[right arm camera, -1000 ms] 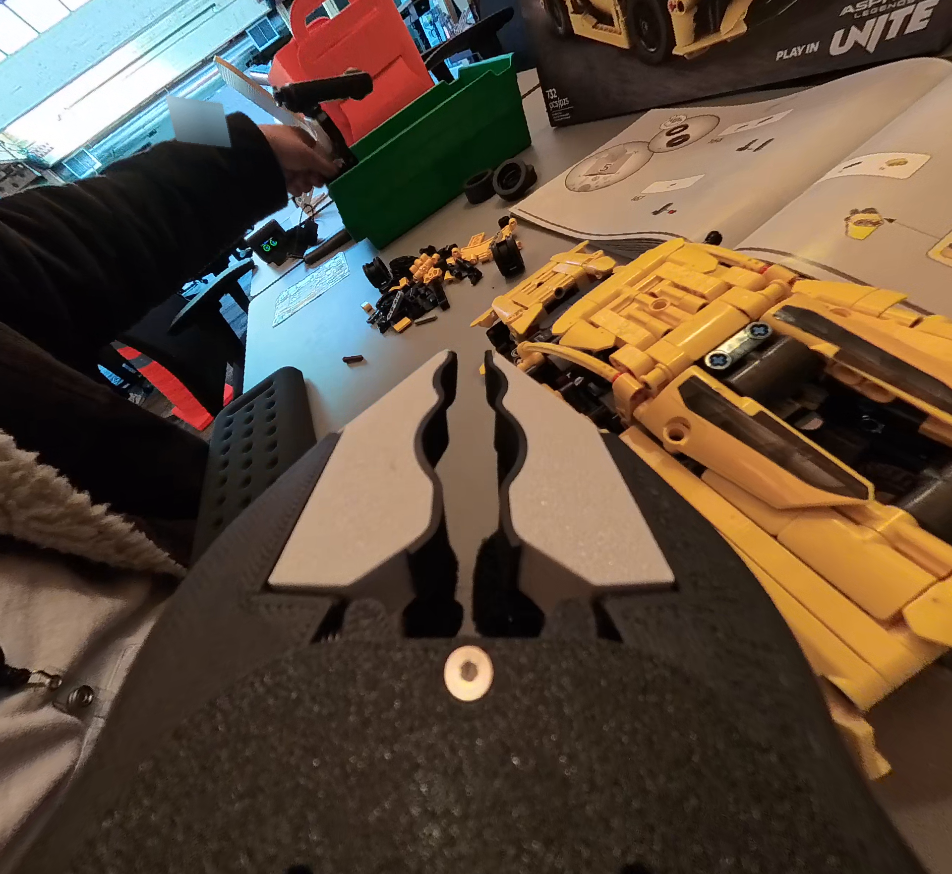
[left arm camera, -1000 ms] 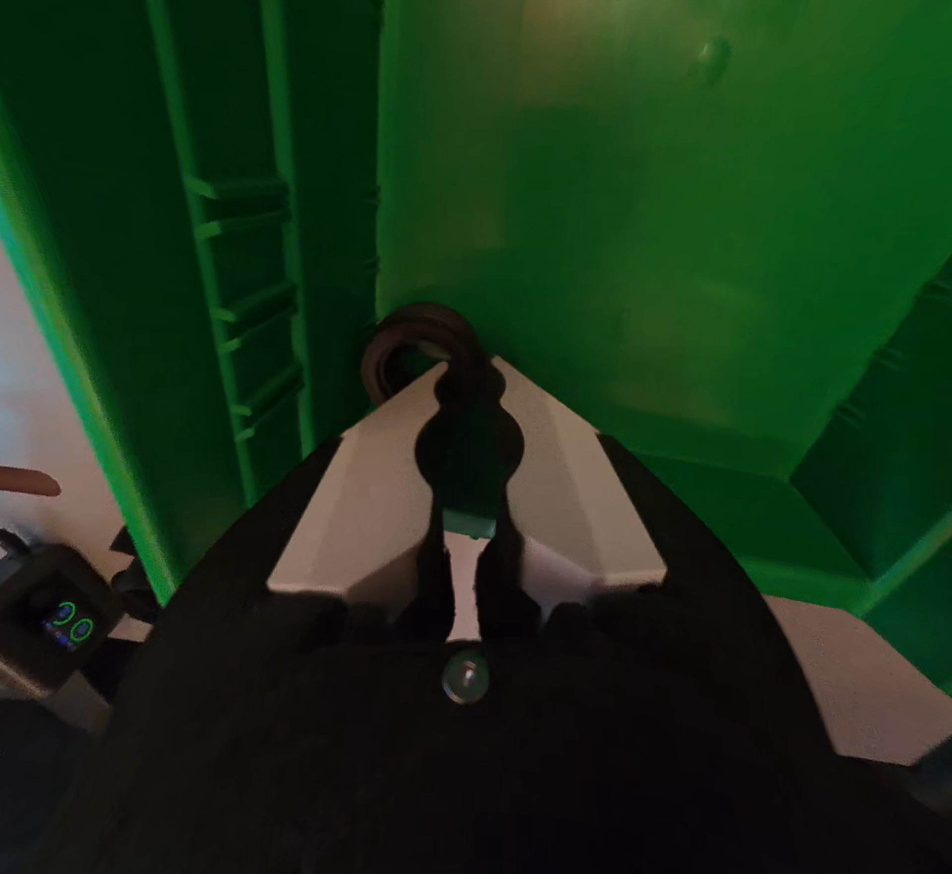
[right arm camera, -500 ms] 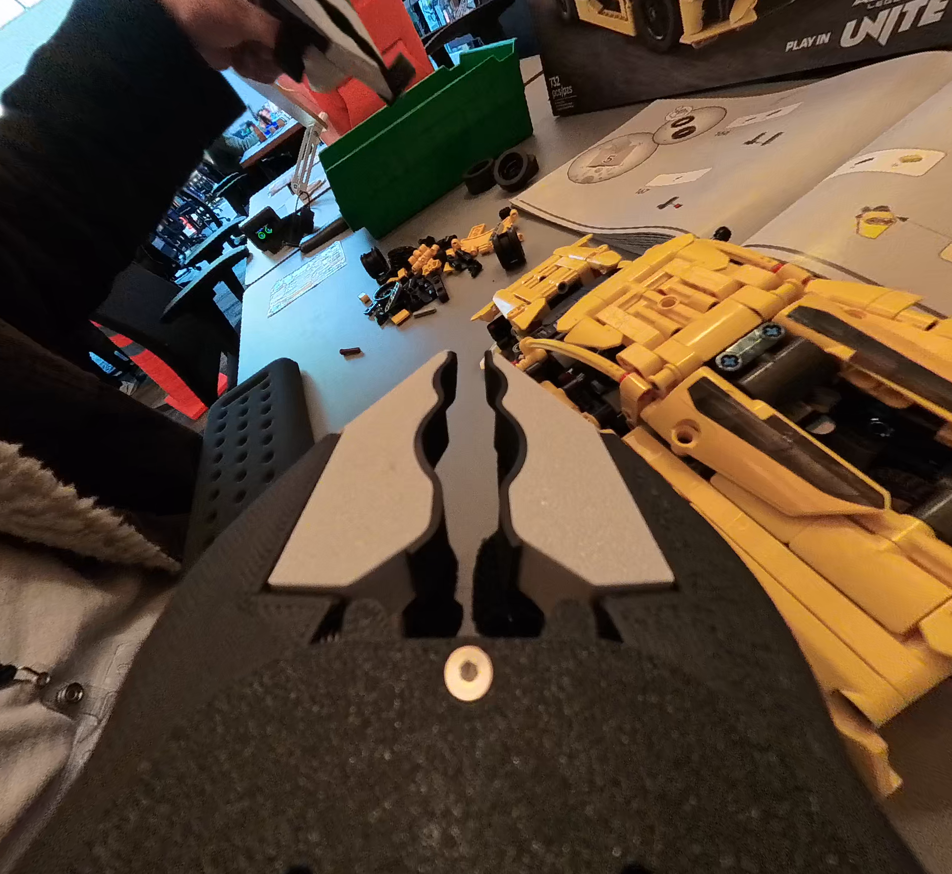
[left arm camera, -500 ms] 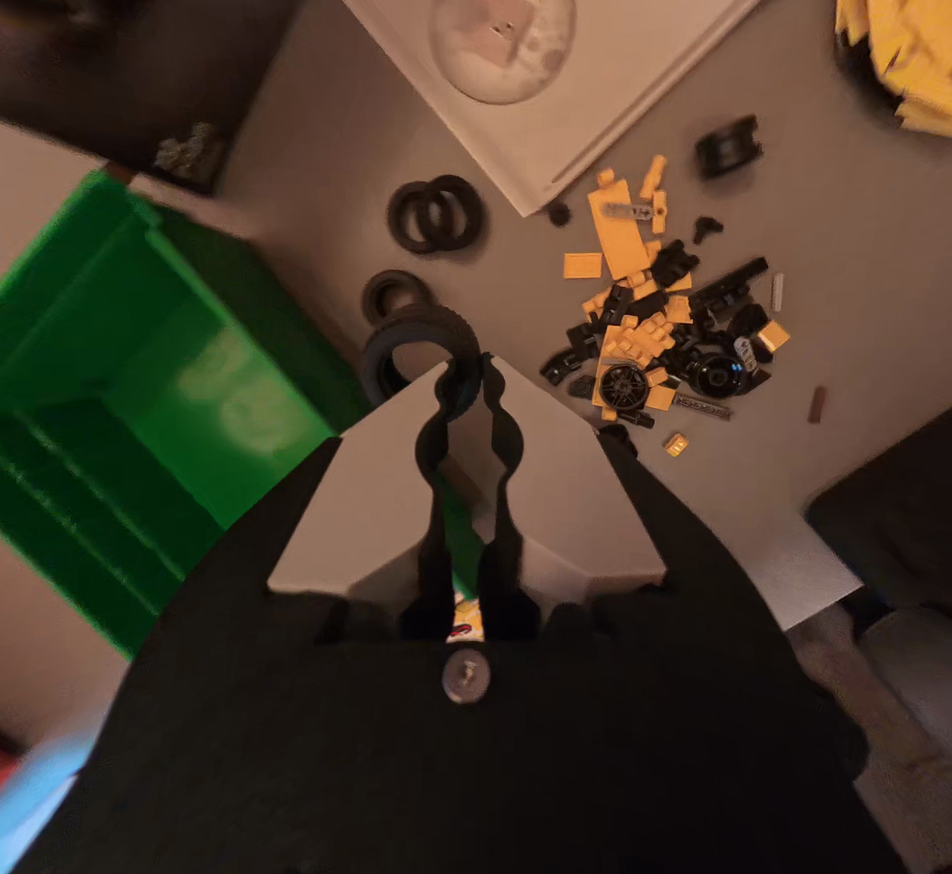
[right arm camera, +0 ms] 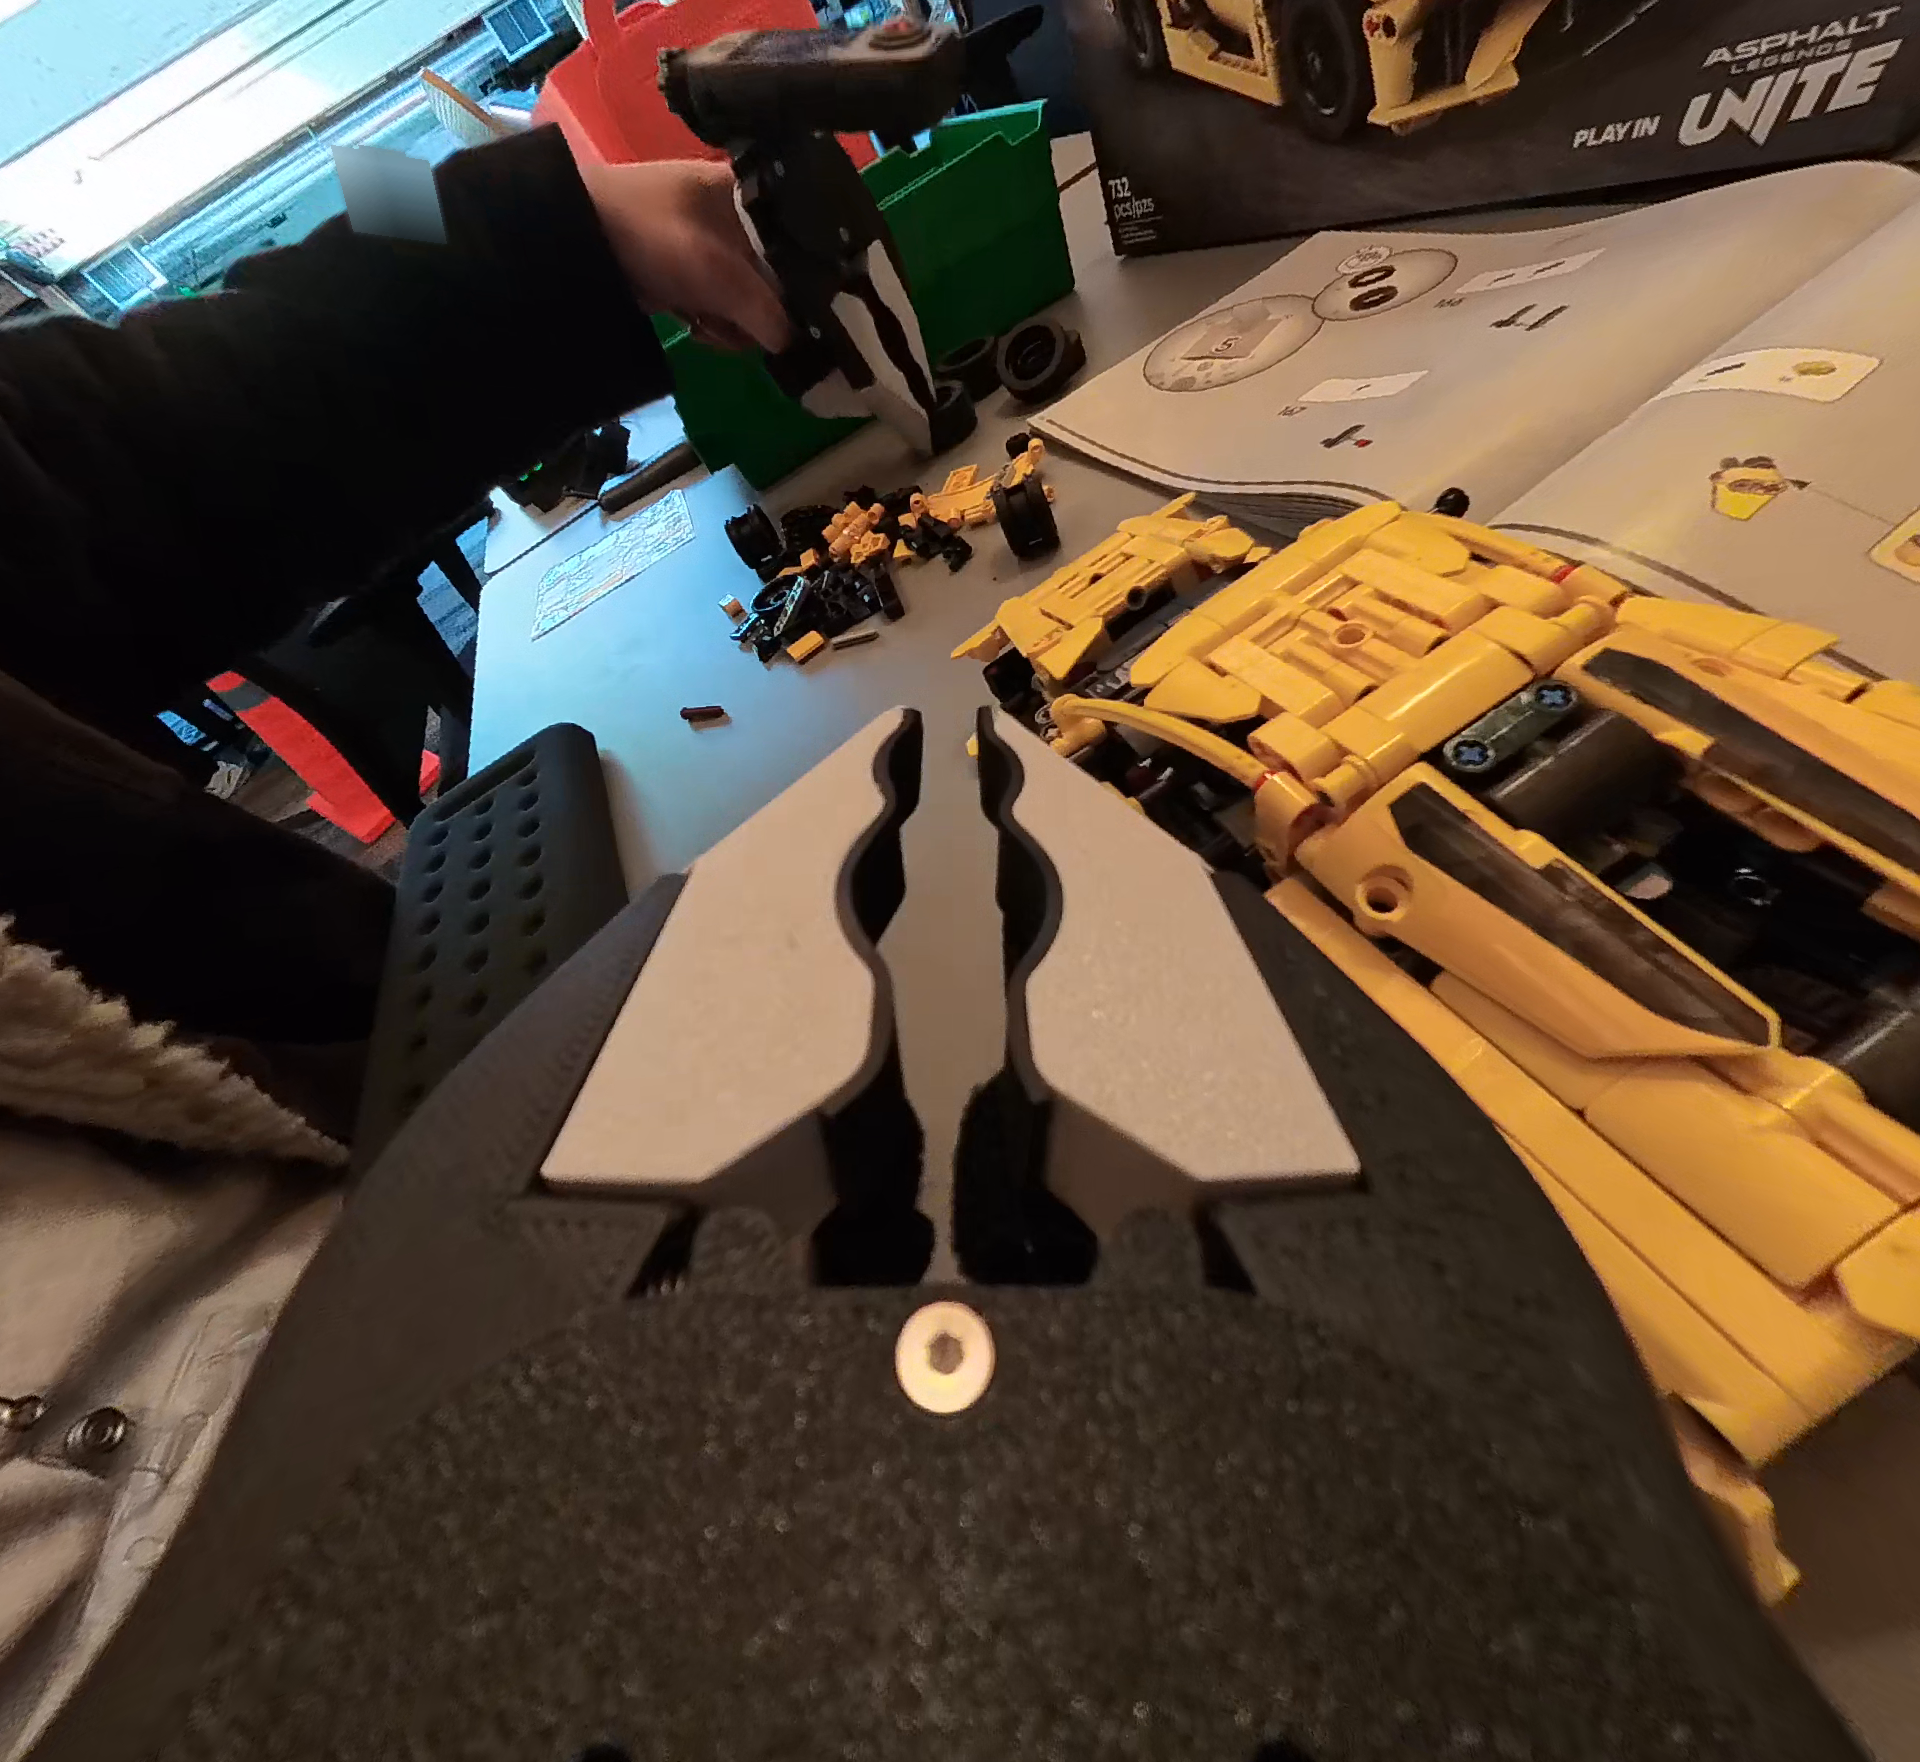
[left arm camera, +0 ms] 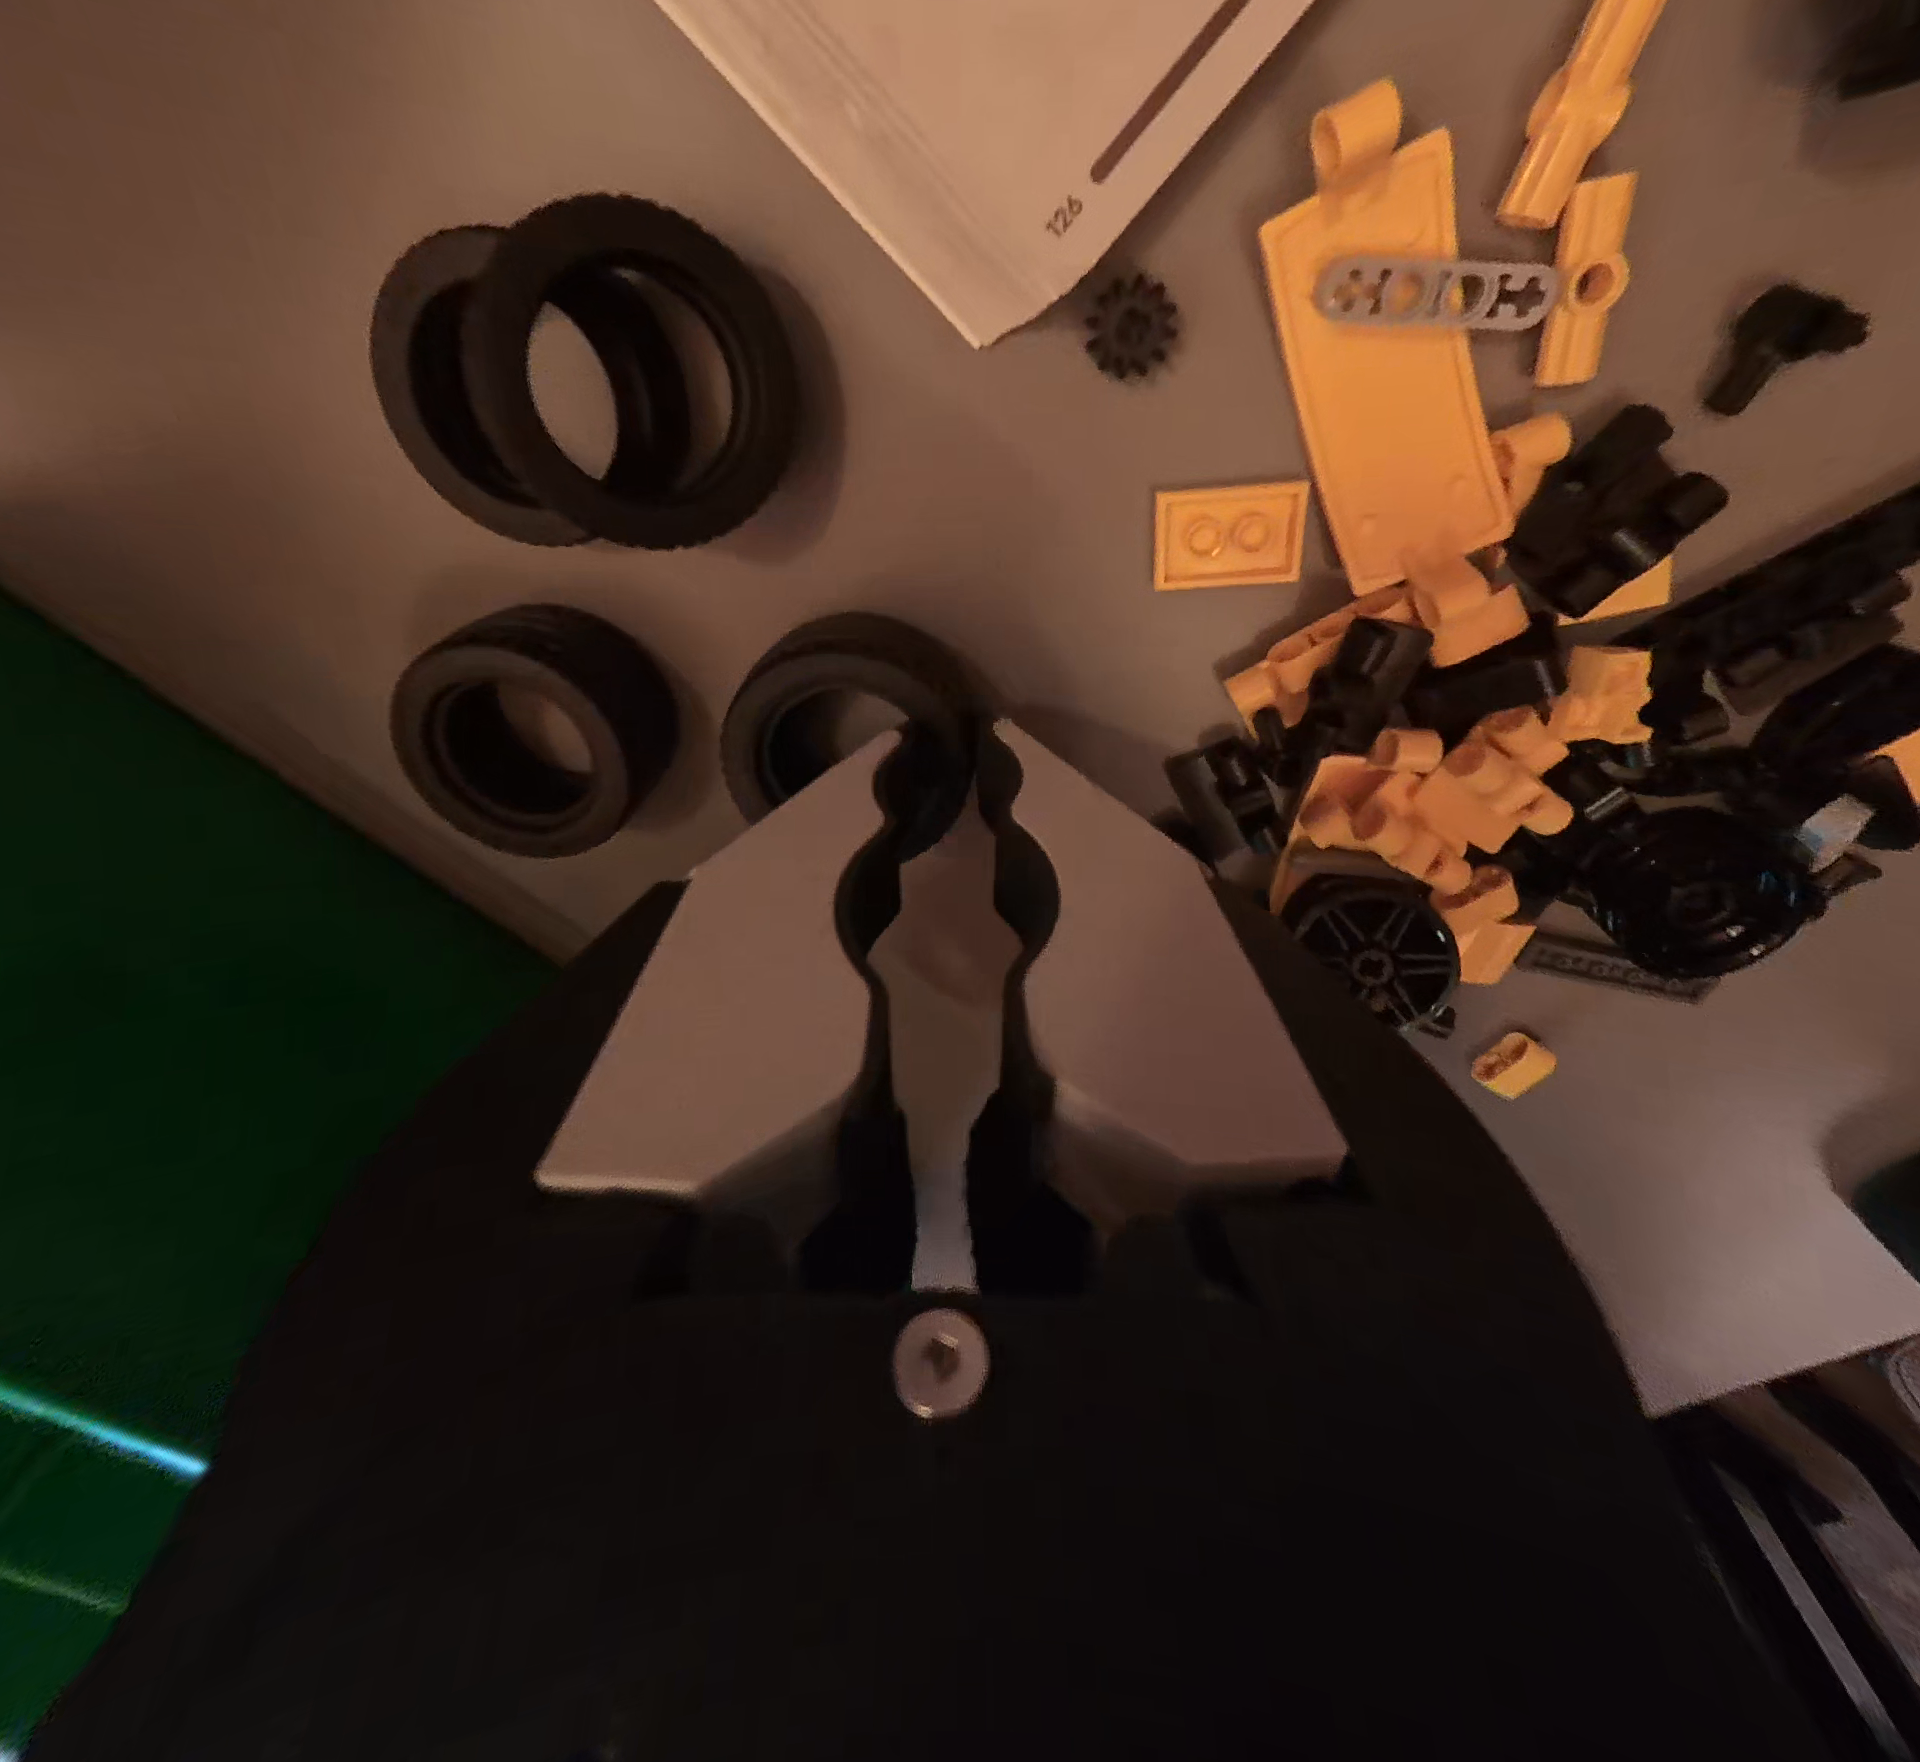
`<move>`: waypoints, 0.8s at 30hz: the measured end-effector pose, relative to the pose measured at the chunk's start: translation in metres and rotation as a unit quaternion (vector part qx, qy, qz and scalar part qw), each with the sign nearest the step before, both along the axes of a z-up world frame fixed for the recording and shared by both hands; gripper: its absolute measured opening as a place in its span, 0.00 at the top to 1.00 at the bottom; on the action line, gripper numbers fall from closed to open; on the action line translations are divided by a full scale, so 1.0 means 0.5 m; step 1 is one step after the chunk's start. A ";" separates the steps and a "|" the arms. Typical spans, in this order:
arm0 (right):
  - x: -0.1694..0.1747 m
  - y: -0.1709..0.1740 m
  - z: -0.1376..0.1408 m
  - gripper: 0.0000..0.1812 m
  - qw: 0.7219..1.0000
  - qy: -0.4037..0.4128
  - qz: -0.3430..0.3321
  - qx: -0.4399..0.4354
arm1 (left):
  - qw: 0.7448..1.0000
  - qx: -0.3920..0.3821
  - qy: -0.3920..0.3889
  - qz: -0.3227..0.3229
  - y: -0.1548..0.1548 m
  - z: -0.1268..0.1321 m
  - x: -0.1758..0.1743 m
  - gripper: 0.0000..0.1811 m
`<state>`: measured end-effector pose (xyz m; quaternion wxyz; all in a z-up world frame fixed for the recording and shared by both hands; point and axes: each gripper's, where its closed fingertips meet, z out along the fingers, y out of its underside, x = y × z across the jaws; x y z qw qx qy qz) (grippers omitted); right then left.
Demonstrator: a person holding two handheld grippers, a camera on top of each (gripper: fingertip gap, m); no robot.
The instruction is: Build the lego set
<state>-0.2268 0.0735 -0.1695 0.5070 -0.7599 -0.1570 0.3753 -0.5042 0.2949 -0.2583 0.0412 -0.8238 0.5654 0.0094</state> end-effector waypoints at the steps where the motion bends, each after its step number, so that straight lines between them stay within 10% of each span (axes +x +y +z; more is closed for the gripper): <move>1: 0.001 0.000 0.000 0.95 1.000 0.001 -0.001 0.000 | 1.000 0.002 -0.006 0.005 0.000 0.000 0.001 0.93; 5: 0.007 -0.003 0.009 0.94 1.000 0.006 -0.004 -0.002 | 0.999 0.030 -0.013 0.036 0.007 0.042 -0.008 0.80; 10: 0.037 0.001 0.081 0.90 0.998 -0.065 0.016 0.018 | 0.973 0.140 -0.181 0.016 -0.020 0.225 0.091 0.79; 17: 0.132 0.155 0.174 0.86 0.982 -0.174 -0.027 0.063 | 0.784 0.358 -0.496 0.103 -0.045 0.465 0.267 0.87; 24: 0.237 0.262 0.090 0.83 0.973 -0.181 -0.138 0.022 | 0.830 0.205 -0.451 0.258 -0.015 0.175 0.368 0.87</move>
